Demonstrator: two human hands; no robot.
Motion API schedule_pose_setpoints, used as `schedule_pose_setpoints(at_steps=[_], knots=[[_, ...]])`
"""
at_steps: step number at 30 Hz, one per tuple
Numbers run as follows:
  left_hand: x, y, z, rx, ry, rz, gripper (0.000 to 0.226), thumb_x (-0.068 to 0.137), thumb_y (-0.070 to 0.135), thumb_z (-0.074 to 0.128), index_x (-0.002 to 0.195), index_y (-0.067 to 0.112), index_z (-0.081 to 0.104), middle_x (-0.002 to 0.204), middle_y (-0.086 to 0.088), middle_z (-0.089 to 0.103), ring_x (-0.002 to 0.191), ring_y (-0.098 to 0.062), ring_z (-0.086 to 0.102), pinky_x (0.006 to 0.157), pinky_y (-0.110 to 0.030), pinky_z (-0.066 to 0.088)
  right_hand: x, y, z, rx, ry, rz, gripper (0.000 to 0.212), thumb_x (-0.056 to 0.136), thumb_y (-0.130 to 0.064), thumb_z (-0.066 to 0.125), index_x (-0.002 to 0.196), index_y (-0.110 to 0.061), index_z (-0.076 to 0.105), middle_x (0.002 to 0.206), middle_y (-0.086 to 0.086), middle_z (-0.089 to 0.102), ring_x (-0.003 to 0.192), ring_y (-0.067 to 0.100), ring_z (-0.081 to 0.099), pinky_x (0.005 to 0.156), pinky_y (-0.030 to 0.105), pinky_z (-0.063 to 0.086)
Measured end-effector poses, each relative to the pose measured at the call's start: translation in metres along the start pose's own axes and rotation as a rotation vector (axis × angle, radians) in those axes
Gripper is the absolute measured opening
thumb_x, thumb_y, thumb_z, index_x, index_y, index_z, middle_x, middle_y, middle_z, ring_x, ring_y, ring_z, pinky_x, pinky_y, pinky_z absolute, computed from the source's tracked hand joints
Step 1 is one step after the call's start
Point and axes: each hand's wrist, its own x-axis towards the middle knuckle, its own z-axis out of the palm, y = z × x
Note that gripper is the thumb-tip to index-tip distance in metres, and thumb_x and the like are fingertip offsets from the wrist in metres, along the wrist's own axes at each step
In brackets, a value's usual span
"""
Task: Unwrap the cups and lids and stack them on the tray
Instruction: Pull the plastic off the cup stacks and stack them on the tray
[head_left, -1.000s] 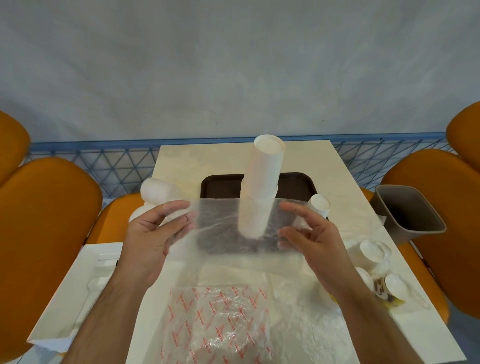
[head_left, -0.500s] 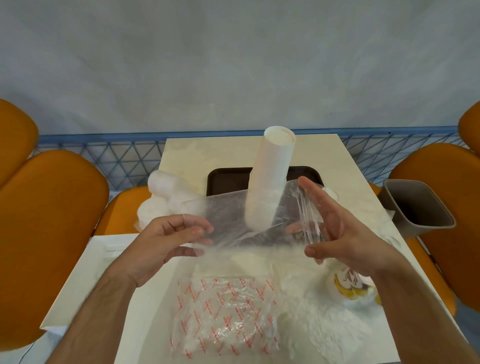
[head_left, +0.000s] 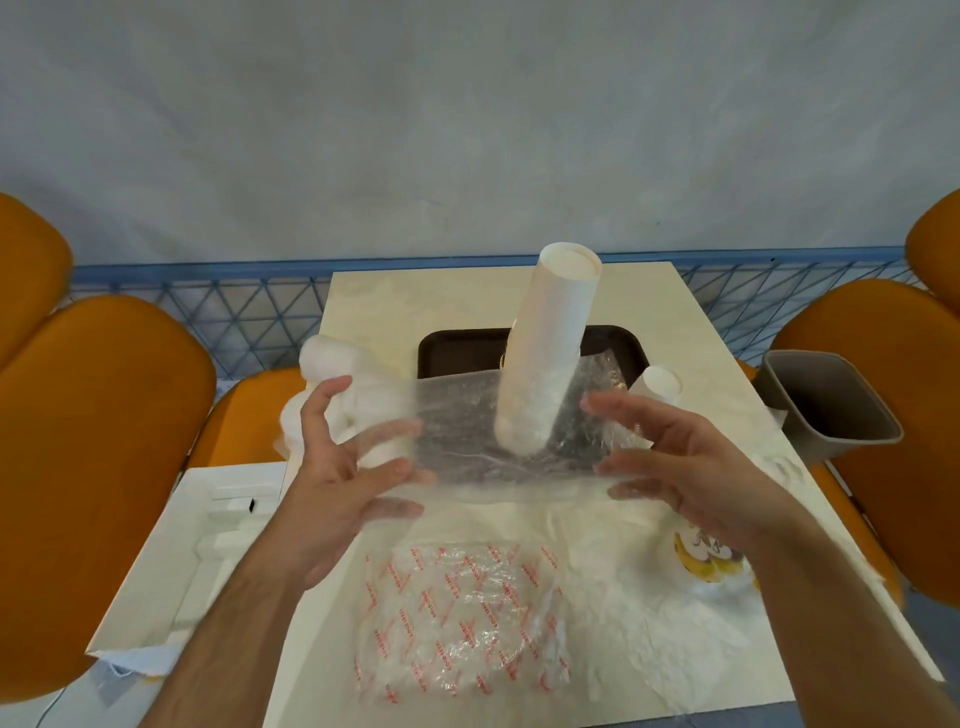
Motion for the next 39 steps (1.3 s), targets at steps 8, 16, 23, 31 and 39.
schedule_pose_setpoints(at_steps=[8, 16, 23, 31, 39], knots=[[-0.014, -0.008, -0.028, 0.187, -0.034, -0.077, 0.075, 0.079, -0.016, 0.068, 0.135, 0.033, 0.055, 0.14, 0.024, 0.051, 0.102, -0.026, 0.071, 0.062, -0.028, 0.058, -0.008, 0.03, 0.012, -0.114, -0.136, 0.056, 0.104, 0.076, 0.018, 0.074, 0.152, -0.044, 0.037, 0.151, -0.028, 0.041, 0.106, 0.034, 0.069, 0.074, 0.037, 0.06], [-0.029, -0.035, -0.055, 0.338, -0.229, -0.323, 0.109, 0.073, -0.009, 0.079, 0.144, 0.057, 0.031, 0.128, 0.046, 0.047, 0.118, -0.017, 0.063, 0.067, -0.038, 0.06, -0.02, 0.071, 0.033, -0.152, -0.036, 0.202, 0.092, 0.084, 0.009, 0.073, 0.151, -0.043, 0.037, 0.128, -0.028, 0.063, 0.099, 0.028, 0.071, 0.088, 0.048, 0.06], [-0.041, -0.075, -0.064, 0.485, -0.253, -0.586, 0.123, 0.072, -0.003, 0.084, 0.147, 0.062, 0.012, 0.124, -0.008, 0.064, 0.095, -0.026, 0.072, 0.077, -0.04, 0.061, -0.031, 0.111, 0.038, -0.386, -0.142, 0.38, 0.11, 0.08, 0.008, 0.077, 0.148, -0.061, 0.027, 0.154, -0.033, 0.016, 0.106, 0.018, 0.07, 0.076, 0.039, 0.063], [-0.051, -0.108, -0.057, 0.557, -0.245, -0.583, 0.127, 0.069, -0.008, 0.083, 0.151, 0.055, 0.009, 0.146, -0.006, 0.042, 0.108, -0.019, 0.063, 0.073, -0.042, 0.062, -0.031, 0.144, 0.047, -1.123, 0.11, 0.101, 0.074, 0.092, -0.018, 0.071, 0.154, -0.031, 0.033, 0.164, -0.005, 0.021, 0.148, 0.021, 0.027, 0.118, 0.034, 0.023], [-0.049, -0.129, -0.061, 0.573, -0.215, -0.529, 0.129, 0.067, -0.008, 0.084, 0.155, 0.046, 0.007, 0.16, 0.024, 0.003, 0.121, -0.018, 0.052, 0.065, -0.042, 0.062, -0.025, 0.202, 0.082, -1.33, -0.126, 0.146, 0.056, 0.103, -0.038, 0.051, 0.155, -0.03, 0.031, 0.166, -0.007, 0.018, 0.152, 0.019, 0.018, 0.12, 0.035, 0.027]])
